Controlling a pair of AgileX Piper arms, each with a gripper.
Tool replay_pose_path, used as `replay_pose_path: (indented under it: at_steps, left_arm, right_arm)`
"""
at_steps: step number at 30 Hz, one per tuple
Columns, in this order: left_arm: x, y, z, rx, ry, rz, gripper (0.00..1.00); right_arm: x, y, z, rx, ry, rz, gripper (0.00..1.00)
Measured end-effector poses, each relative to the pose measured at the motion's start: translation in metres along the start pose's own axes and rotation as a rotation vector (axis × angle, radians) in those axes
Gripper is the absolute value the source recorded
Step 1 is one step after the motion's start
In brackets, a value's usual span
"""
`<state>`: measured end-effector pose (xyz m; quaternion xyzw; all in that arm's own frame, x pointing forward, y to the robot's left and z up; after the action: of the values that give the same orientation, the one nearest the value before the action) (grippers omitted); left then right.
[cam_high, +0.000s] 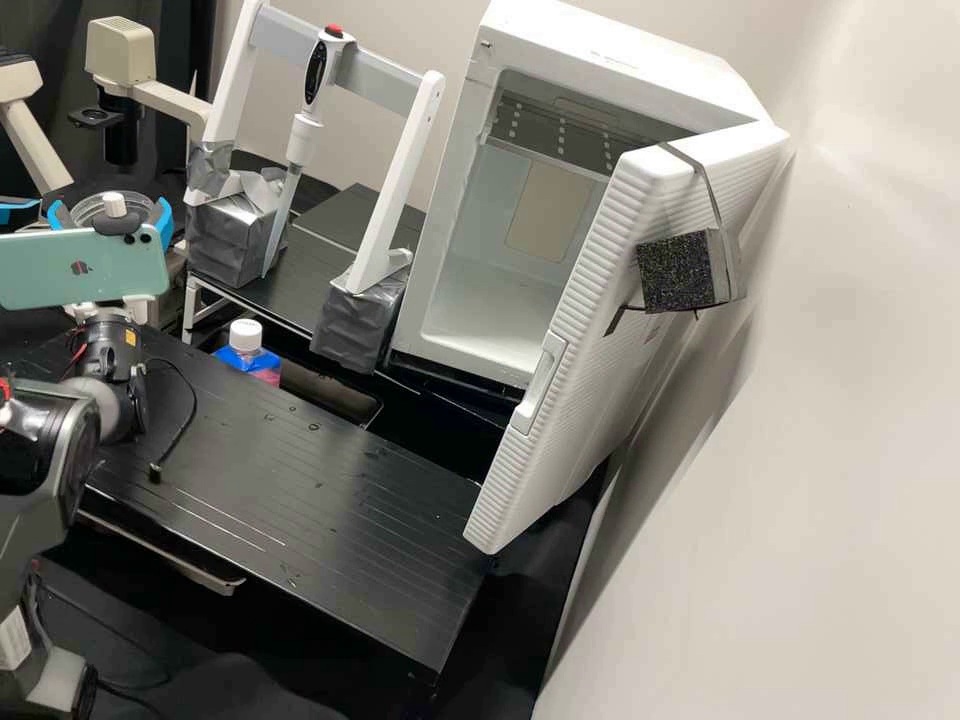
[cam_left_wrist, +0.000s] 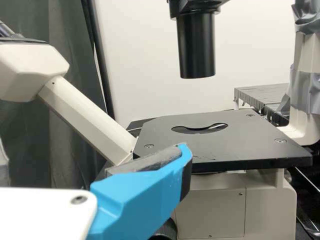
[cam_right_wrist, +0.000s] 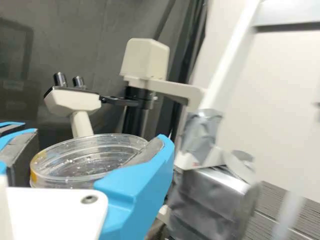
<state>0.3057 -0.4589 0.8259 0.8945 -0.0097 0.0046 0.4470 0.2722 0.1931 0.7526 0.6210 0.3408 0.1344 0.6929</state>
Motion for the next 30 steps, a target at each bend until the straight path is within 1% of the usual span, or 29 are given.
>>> replay_pose_path:
  at_steps: [3, 7, 8, 10, 13, 14, 15, 19, 23, 26, 29, 30]
  left_arm:
    - [0.0, 0.0, 0.0, 0.0, 0.0, 0.0, 1.0]
    - [0.0, 0.0, 0.0, 0.0, 0.0, 0.0, 1.0]
    - [0.0, 0.0, 0.0, 0.0, 0.0, 0.0, 1.0]
    - [0.0, 0.0, 0.0, 0.0, 0.0, 0.0, 1.0]
    - [0.0, 0.0, 0.0, 0.0, 0.0, 0.0, 1.0]
    - [0.0, 0.0, 0.0, 0.0, 0.0, 0.0, 1.0]
    - [0.0, 0.0, 0.0, 0.0, 0.0, 0.0, 1.0]
    - [0.0, 0.0, 0.0, 0.0, 0.0, 0.0, 1.0]
    - [0.0, 0.0, 0.0, 0.0, 0.0, 0.0, 1.0]
    - [0.0, 0.0, 0.0, 0.0, 0.0, 0.0, 1.0]
    - [0.0, 0.0, 0.0, 0.0, 0.0, 0.0, 1.0]
    - [0.0, 0.0, 0.0, 0.0, 0.0, 0.0, 1.0]
  right_arm:
    - [0.022, -0.002, -0.002, 0.009, 0.013, -0.003, 0.0]
    - [0.051, -0.007, 0.0, 0.04, 0.023, -0.009, 0.0]
    - [0.057, -0.009, 0.002, 0.053, 0.021, -0.014, 0.0]
    - [0.071, -0.012, 0.003, 0.092, 0.023, -0.02, 0.0]
    - [0.087, -0.018, 0.009, 0.147, 0.005, -0.039, 0.0]
    - [0.091, -0.018, 0.01, 0.158, 0.003, -0.039, 0.0]
    - [0.098, -0.02, 0.014, 0.184, -0.009, -0.047, 0.0]
    - [0.114, -0.03, 0.026, 0.22, -0.057, -0.08, 0.0]
    - [0.124, -0.039, 0.037, 0.221, -0.109, -0.118, 0.0]
    - [0.13, -0.041, 0.038, 0.219, -0.129, -0.134, 0.0]
    - [0.138, -0.046, 0.034, 0.208, -0.127, -0.149, 0.0]
    - [0.142, -0.045, 0.032, 0.198, -0.119, -0.146, 0.0]
